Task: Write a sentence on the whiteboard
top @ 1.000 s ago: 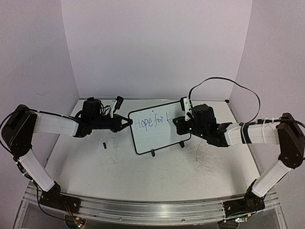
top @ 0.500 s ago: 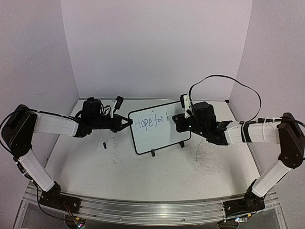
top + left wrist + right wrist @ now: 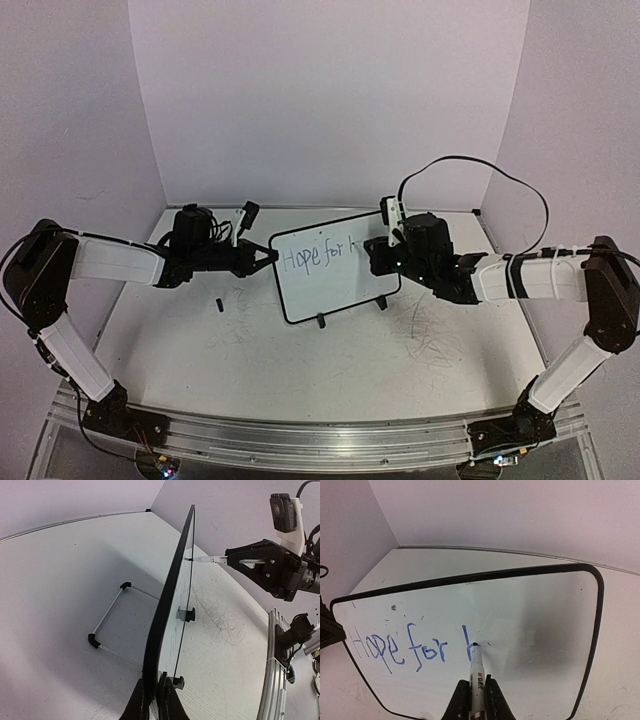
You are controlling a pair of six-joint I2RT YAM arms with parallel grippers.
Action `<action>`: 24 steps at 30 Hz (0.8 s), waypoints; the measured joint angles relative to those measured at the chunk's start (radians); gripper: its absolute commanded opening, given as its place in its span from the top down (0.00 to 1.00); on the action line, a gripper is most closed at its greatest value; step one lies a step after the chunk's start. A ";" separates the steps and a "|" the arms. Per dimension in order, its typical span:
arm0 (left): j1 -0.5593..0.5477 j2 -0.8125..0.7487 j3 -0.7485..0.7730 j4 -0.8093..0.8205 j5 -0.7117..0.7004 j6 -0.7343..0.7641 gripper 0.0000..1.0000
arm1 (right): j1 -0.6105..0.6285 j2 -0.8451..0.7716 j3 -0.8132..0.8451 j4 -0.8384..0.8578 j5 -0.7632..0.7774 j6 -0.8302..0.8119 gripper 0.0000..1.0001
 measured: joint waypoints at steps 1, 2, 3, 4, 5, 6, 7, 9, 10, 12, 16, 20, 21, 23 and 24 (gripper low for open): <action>0.000 0.000 0.000 0.000 0.000 0.000 1.00 | 0.001 0.000 0.000 0.000 0.002 0.002 1.00; 0.000 0.000 0.000 0.000 0.000 0.000 1.00 | 0.001 0.000 0.000 0.000 0.004 0.004 1.00; 0.000 0.000 0.000 0.000 0.000 0.000 1.00 | 0.002 0.000 0.000 0.000 0.006 0.005 1.00; 0.000 0.000 0.000 0.000 0.000 0.000 1.00 | 0.002 0.000 -0.001 0.000 0.007 0.006 1.00; 0.000 0.000 0.000 0.000 0.000 0.000 1.00 | 0.002 0.000 -0.001 0.000 0.010 0.008 1.00; 0.000 0.000 0.000 0.000 0.000 0.000 1.00 | 0.002 0.000 -0.002 0.001 0.010 0.009 1.00; 0.000 0.000 0.000 0.000 0.000 0.000 1.00 | 0.002 0.000 -0.003 0.002 0.012 0.010 1.00; 0.000 0.000 0.000 0.000 0.000 0.000 1.00 | 0.002 0.000 -0.008 0.007 0.016 0.011 1.00; 0.000 0.000 0.000 0.000 0.000 0.000 1.00 | 0.002 -0.001 -0.012 0.007 0.018 0.013 1.00; 0.000 0.000 0.000 0.000 -0.001 0.000 1.00 | 0.002 -0.003 -0.018 0.007 0.022 0.014 1.00; 0.000 0.000 0.000 0.000 -0.001 0.000 1.00 | 0.002 -0.004 -0.028 0.011 0.023 0.024 1.00; 0.000 0.000 0.000 0.000 -0.001 0.000 1.00 | 0.002 -0.004 -0.036 0.014 0.022 0.031 1.00; 0.000 0.000 0.000 -0.001 -0.001 0.000 1.00 | 0.002 -0.004 -0.037 0.014 0.021 0.032 1.00; 0.000 0.000 0.000 -0.001 -0.002 0.000 1.00 | 0.002 -0.004 -0.037 0.015 0.020 0.035 1.00; 0.000 0.000 0.000 -0.001 -0.002 0.000 1.00 | 0.002 -0.004 -0.038 0.015 0.019 0.036 1.00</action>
